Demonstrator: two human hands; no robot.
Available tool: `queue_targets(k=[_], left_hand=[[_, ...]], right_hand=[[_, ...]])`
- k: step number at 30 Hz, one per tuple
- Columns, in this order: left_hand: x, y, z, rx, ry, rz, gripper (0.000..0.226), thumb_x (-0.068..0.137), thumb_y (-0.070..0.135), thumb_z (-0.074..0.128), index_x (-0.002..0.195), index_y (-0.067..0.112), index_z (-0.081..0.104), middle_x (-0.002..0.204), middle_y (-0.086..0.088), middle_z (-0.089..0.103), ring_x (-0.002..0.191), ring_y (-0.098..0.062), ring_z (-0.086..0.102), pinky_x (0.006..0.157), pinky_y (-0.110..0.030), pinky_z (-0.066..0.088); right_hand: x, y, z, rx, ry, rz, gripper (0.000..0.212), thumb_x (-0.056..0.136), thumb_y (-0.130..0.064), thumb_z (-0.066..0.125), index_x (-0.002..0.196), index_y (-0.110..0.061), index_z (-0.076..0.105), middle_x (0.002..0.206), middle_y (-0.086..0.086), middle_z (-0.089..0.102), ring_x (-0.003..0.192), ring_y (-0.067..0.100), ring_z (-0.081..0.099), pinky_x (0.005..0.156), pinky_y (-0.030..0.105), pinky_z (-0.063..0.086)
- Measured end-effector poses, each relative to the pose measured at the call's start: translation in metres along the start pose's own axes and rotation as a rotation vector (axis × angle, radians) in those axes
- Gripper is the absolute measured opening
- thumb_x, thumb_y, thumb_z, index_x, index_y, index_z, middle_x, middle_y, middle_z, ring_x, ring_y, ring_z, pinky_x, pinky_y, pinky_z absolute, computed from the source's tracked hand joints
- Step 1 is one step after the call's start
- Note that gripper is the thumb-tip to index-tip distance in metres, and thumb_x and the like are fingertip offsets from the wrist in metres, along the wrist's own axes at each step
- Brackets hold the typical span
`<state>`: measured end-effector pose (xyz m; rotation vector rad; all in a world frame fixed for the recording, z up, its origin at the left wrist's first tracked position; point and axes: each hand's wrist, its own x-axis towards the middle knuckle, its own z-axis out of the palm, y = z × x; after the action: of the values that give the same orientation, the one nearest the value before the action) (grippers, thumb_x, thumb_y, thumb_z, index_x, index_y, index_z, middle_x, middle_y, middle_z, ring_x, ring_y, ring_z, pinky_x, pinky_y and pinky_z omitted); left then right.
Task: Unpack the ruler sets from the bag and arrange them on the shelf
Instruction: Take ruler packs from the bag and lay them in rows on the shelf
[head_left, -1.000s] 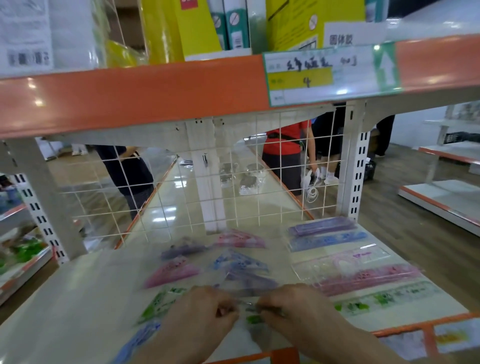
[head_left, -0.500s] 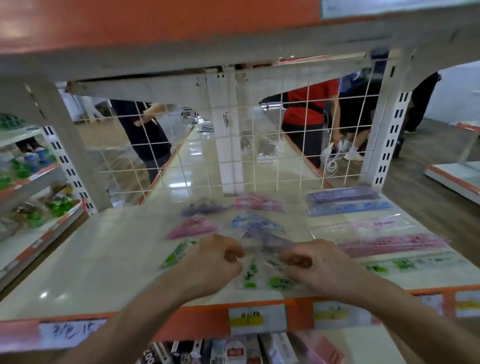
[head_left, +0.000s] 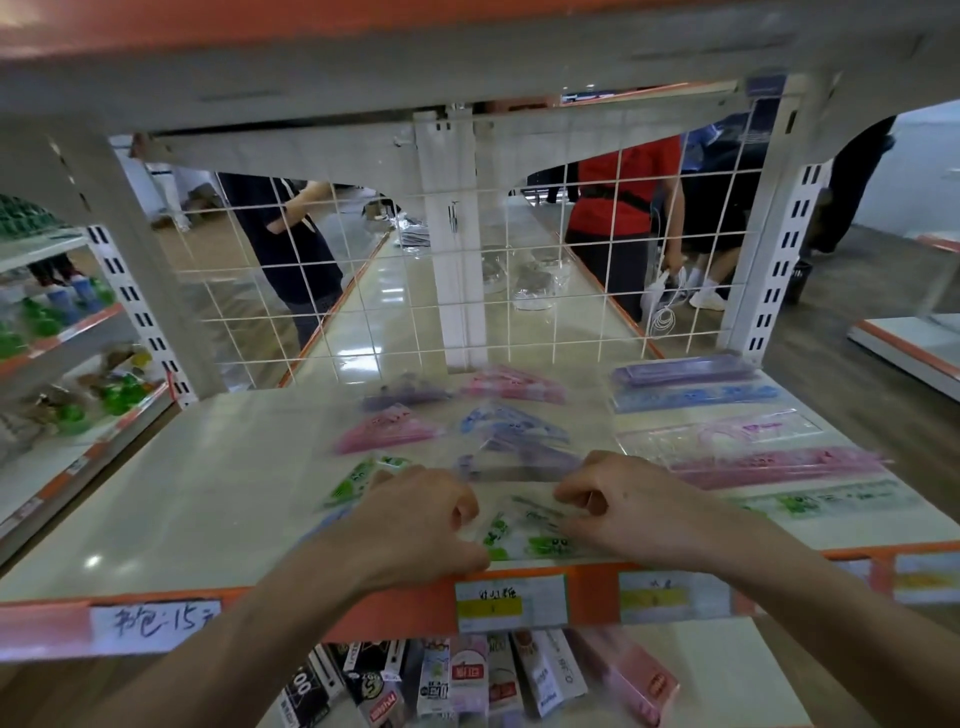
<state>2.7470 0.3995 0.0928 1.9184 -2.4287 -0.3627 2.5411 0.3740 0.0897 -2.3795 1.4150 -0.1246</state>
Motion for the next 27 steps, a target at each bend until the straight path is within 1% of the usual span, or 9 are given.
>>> queue_targets(k=[2, 5, 12, 16, 18, 20, 22, 25, 27], left_hand=[[0.001, 0.000, -0.001, 0.012, -0.010, 0.006, 0.044, 0.079, 0.048, 0.063, 0.116, 0.025, 0.061, 0.101, 0.010, 0.057, 0.099, -0.012, 0.052, 0.098, -0.035, 0.039], [0.004, 0.003, -0.001, 0.019, -0.008, 0.026, 0.042, 0.078, 0.044, 0.064, 0.116, 0.026, 0.063, 0.098, 0.013, 0.058, 0.096, -0.010, 0.055, 0.094, -0.031, 0.041], [0.009, -0.002, 0.005, 0.038, 0.042, 0.073, 0.025, 0.076, 0.031, 0.062, 0.092, 0.014, 0.070, 0.092, -0.002, 0.070, 0.083, -0.015, 0.063, 0.072, -0.025, 0.039], [0.011, -0.004, 0.007, 0.056, 0.013, 0.077, 0.020, 0.075, 0.027, 0.059, 0.085, 0.012, 0.068, 0.088, -0.005, 0.069, 0.083, -0.019, 0.064, 0.073, -0.027, 0.036], [0.009, -0.001, 0.005, 0.045, -0.019, 0.082, 0.016, 0.077, 0.029, 0.060, 0.087, 0.018, 0.066, 0.087, -0.001, 0.067, 0.086, -0.018, 0.064, 0.080, -0.029, 0.040], [0.007, -0.001, -0.005, -0.014, -0.064, 0.035, 0.029, 0.081, 0.036, 0.062, 0.108, 0.024, 0.065, 0.097, 0.005, 0.066, 0.091, -0.013, 0.061, 0.090, -0.031, 0.045], [0.014, -0.008, -0.023, -0.068, -0.041, -0.043, 0.038, 0.085, 0.042, 0.061, 0.118, 0.024, 0.061, 0.104, 0.007, 0.064, 0.096, -0.012, 0.060, 0.092, -0.031, 0.048], [0.040, -0.022, -0.036, -0.131, 0.069, -0.087, 0.023, 0.087, 0.043, 0.057, 0.097, 0.025, 0.066, 0.092, 0.002, 0.059, 0.092, -0.022, 0.063, 0.081, -0.030, 0.048], [0.056, -0.023, -0.033, -0.111, 0.038, -0.089, 0.035, 0.083, 0.044, 0.060, 0.102, 0.016, 0.067, 0.100, -0.005, 0.063, 0.084, -0.019, 0.060, 0.075, -0.026, 0.043]], right_hand=[[0.000, -0.001, -0.004, -0.029, -0.077, -0.017, 0.025, 0.084, -0.046, 0.061, 0.090, -0.022, 0.066, 0.097, 0.000, 0.056, 0.086, 0.015, 0.057, 0.080, 0.036, 0.049], [0.002, -0.006, -0.006, -0.082, -0.124, -0.029, 0.024, 0.081, -0.044, 0.063, 0.096, -0.025, 0.064, 0.098, -0.001, 0.056, 0.088, 0.015, 0.056, 0.080, 0.037, 0.050], [0.005, -0.012, -0.003, -0.119, -0.102, -0.042, 0.026, 0.083, -0.043, 0.063, 0.099, -0.023, 0.065, 0.096, -0.002, 0.058, 0.086, 0.016, 0.055, 0.076, 0.034, 0.050], [0.006, -0.012, 0.000, -0.115, -0.077, -0.037, 0.032, 0.083, -0.044, 0.063, 0.109, -0.024, 0.065, 0.099, -0.007, 0.056, 0.088, 0.013, 0.054, 0.075, 0.027, 0.047], [0.006, -0.011, -0.002, -0.096, -0.092, -0.039, 0.041, 0.084, -0.046, 0.063, 0.119, -0.025, 0.061, 0.104, -0.009, 0.055, 0.093, 0.010, 0.054, 0.080, 0.025, 0.047], [0.006, -0.008, -0.010, -0.056, -0.097, -0.022, 0.046, 0.085, -0.050, 0.061, 0.124, -0.026, 0.058, 0.113, -0.009, 0.056, 0.096, 0.008, 0.054, 0.084, 0.025, 0.047], [0.012, -0.004, -0.023, -0.013, -0.003, 0.004, 0.043, 0.088, -0.049, 0.059, 0.124, -0.027, 0.058, 0.119, -0.007, 0.057, 0.098, 0.008, 0.055, 0.086, 0.024, 0.046], [0.029, 0.002, -0.035, 0.043, 0.125, 0.065, 0.041, 0.090, -0.041, 0.059, 0.126, -0.021, 0.059, 0.123, -0.002, 0.059, 0.105, 0.013, 0.056, 0.088, 0.025, 0.044], [0.040, 0.000, -0.032, 0.008, 0.068, 0.093, 0.047, 0.089, -0.043, 0.060, 0.128, -0.018, 0.057, 0.124, 0.001, 0.058, 0.110, 0.019, 0.056, 0.091, 0.030, 0.046]])
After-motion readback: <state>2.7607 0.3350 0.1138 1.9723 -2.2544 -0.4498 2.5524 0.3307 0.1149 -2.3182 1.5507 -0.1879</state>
